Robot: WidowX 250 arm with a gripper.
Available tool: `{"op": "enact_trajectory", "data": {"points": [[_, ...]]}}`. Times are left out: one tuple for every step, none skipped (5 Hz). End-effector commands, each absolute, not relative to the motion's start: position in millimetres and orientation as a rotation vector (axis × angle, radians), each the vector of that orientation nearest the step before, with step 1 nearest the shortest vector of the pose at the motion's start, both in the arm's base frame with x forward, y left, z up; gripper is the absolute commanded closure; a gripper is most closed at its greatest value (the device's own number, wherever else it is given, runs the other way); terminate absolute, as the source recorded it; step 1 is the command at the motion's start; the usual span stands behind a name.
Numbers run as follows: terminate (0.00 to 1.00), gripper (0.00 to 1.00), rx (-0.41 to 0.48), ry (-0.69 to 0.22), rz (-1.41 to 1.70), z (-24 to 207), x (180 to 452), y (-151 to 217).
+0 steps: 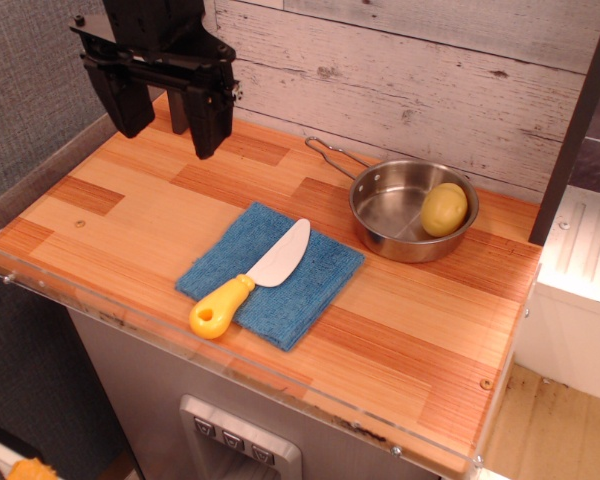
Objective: Move yellow knife to lower right corner
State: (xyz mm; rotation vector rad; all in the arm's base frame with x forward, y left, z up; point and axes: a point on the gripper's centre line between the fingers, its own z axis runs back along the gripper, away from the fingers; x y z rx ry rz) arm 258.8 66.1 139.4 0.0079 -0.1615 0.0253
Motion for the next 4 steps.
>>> {"op": "enact_trajectory", "data": {"points": [[0.0,0.0,0.008,-0.162,0.025,139.4,258.8,66.1],[0.0,0.0,-0.006,-0.16,-0.033,128.7,233.0,58.3],[0.0,0.0,-0.014,-0.14,-0.057,115.2,207.9,55.1],[0.0,0.0,0.034,-0.112,-0.052,92.6,201.5,53.2]]}}
